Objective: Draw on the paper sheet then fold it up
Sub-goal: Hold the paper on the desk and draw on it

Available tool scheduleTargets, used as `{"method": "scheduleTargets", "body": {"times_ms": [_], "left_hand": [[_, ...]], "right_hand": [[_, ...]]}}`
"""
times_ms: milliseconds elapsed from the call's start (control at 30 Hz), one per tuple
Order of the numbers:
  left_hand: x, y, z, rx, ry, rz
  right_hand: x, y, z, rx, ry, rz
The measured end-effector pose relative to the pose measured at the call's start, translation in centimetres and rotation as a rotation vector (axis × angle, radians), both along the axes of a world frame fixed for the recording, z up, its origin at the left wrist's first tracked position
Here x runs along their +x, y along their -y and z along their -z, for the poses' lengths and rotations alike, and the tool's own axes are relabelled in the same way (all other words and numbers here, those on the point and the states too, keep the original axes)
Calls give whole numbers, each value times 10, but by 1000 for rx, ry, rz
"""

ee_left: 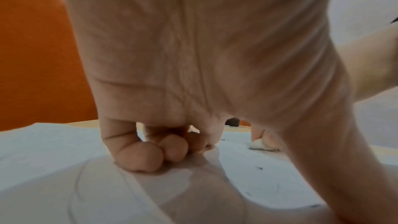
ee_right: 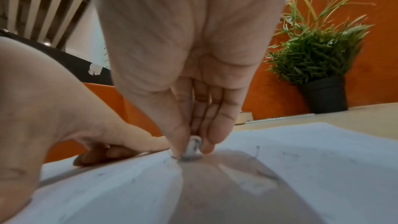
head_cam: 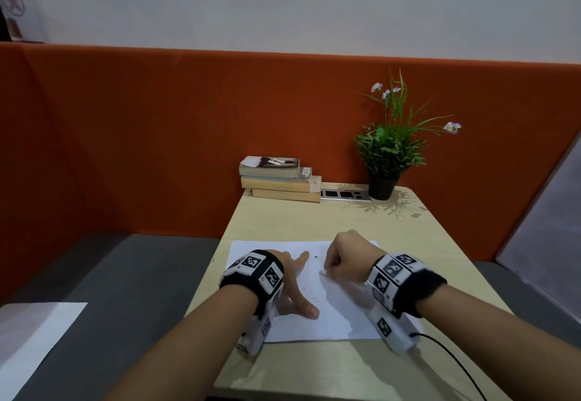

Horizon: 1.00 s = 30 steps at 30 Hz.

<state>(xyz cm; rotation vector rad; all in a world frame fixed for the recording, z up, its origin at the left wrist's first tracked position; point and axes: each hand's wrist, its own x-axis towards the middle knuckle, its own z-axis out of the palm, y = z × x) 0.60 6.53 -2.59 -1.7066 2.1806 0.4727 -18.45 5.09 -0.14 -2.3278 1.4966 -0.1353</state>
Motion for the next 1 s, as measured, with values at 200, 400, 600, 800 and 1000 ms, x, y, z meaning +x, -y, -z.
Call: {"method": "scheduleTargets", "body": {"times_ms": [200,400,600,800,1000], "left_hand": [[-1,2,0,35,-1,-8],[1,4,1,26,-6,3],[-1,5,2,27,14,4],[-1,0,4,5,13,20],[18,-8,-24,43,-76,23]], "right_hand": [[2,-19,8,67,27,-44],[2,-1,2,73,12,-16],[23,29,3,-23,-1,133],[21,-11,5,40,-36,-43],[13,-22,4,32,-8,-69]]}}
